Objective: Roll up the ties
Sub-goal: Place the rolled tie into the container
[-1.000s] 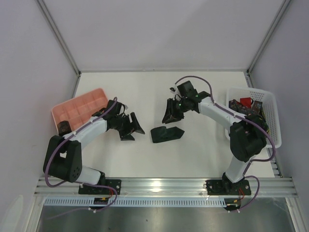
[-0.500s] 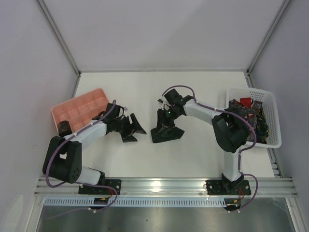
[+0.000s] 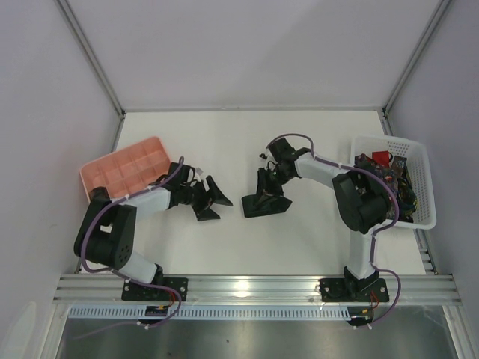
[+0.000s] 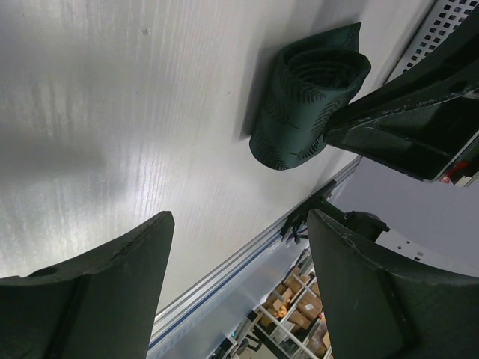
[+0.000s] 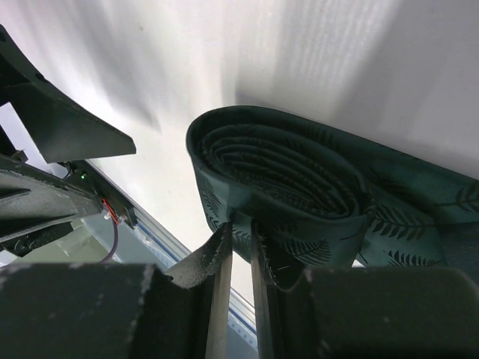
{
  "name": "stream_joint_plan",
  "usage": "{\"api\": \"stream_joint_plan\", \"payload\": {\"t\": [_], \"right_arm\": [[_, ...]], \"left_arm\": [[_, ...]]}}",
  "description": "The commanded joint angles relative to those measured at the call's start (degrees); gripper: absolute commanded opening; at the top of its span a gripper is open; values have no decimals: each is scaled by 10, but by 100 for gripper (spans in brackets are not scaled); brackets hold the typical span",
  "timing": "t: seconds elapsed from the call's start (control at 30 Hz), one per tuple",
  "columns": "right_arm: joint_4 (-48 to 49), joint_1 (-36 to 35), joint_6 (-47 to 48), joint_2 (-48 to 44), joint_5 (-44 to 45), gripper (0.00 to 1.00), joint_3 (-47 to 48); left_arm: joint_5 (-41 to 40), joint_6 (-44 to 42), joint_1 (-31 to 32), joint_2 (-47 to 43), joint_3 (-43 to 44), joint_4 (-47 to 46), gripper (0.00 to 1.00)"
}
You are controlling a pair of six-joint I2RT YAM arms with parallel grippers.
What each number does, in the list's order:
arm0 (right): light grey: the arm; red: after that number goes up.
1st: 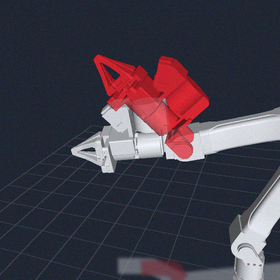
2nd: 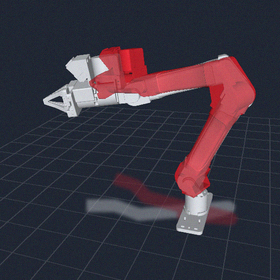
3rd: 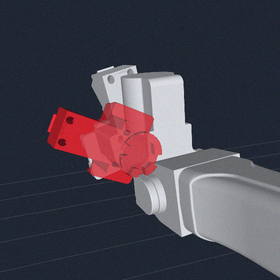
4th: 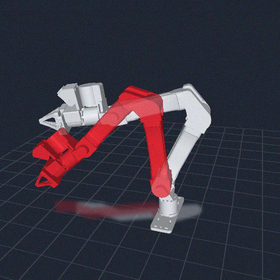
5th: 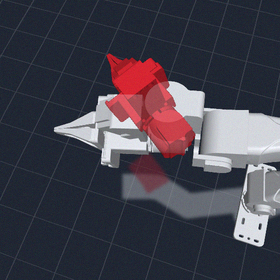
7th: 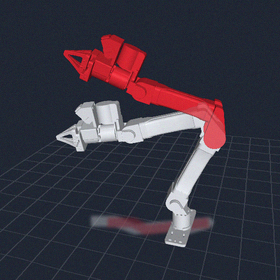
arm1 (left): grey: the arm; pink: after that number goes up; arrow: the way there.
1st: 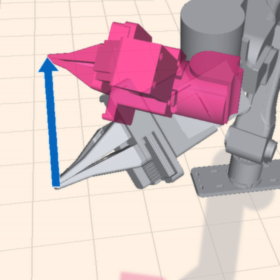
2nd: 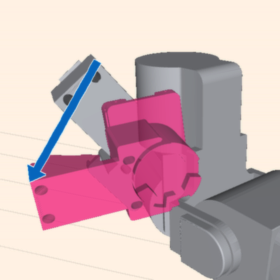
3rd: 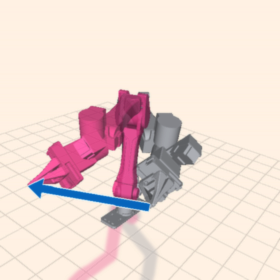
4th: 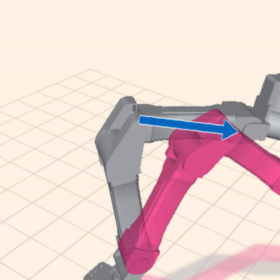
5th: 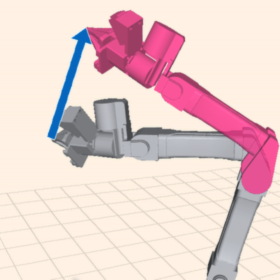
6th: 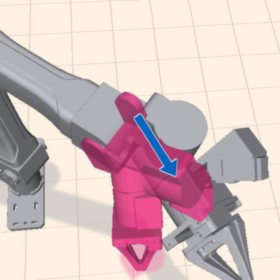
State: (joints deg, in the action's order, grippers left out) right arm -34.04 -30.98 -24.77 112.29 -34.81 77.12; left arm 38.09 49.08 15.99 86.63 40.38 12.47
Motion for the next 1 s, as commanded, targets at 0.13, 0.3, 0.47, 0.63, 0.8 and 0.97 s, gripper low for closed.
{"api": "stream_joint_plan", "payload": {"t": [0.13, 0.3, 0.47, 0.63, 0.8, 0.97], "right_arm": [[11, 18, 17, -34, 4, 22, -14], [1, 20, 21, -46, -6, 24, 6], [-16, 29, 20, -41, 5, 24, 22], [-18, 44, 28, -42, 9, 23, 14], [-16, 67, 32, -36, 6, 23, 1], [-3, 83, 32, -27, 4, 23, -10]], "left_arm": [[27, 26, 12, 30, 24, -46, 78], [24, 31, 12, 35, 28, -49, 78], [29, 37, 13, 46, 31, -56, 78], [40, 49, 17, 64, 41, -75, 79], [48, 77, 26, 86, 48, -110, 80], [51, 83, 49, 126, 89, -115, 81]]}}
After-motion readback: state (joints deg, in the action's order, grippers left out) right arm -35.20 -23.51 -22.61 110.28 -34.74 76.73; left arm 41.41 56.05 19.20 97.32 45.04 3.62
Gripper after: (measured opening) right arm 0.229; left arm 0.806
